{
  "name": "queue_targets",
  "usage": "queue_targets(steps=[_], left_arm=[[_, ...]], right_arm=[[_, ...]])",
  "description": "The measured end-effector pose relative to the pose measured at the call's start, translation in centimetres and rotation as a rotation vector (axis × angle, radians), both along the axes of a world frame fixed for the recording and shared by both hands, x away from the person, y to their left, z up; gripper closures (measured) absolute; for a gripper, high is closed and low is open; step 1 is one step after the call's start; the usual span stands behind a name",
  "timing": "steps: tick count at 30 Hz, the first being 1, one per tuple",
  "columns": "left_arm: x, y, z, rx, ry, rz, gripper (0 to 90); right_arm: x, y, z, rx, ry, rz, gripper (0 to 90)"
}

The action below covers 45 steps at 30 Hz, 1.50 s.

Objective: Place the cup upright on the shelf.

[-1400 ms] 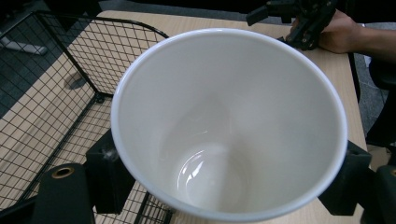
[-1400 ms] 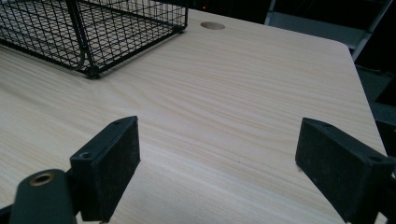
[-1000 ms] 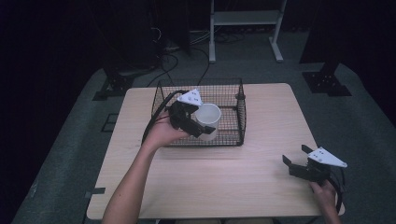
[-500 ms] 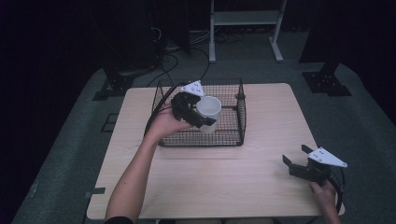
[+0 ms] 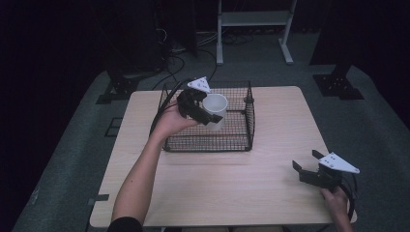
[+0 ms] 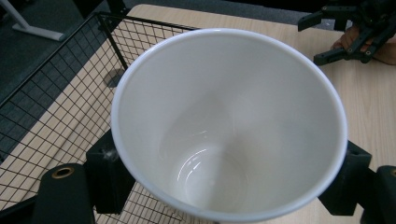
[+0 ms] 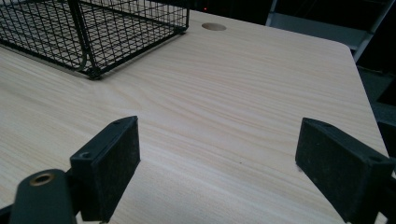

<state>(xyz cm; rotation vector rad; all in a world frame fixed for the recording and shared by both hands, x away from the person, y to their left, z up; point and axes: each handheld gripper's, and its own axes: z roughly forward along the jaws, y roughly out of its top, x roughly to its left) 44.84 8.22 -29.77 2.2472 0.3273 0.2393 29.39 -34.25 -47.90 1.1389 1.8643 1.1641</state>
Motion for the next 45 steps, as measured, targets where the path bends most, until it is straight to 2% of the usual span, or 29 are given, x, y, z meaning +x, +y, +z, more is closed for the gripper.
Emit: queue_targets(steps=[26, 45], left_arm=[[3.9, -0.5, -2.4, 0.021, 0.037, 0.060, 20.7], [5.9, -0.7, -4.6, 0.032, 0.064, 0.099, 20.7]], right_arm=[[0.0, 0.0, 0.0, 0.003, 0.001, 0.003, 13.1], [0.0, 0.0, 0.0, 0.003, -0.001, 0.006, 13.1]])
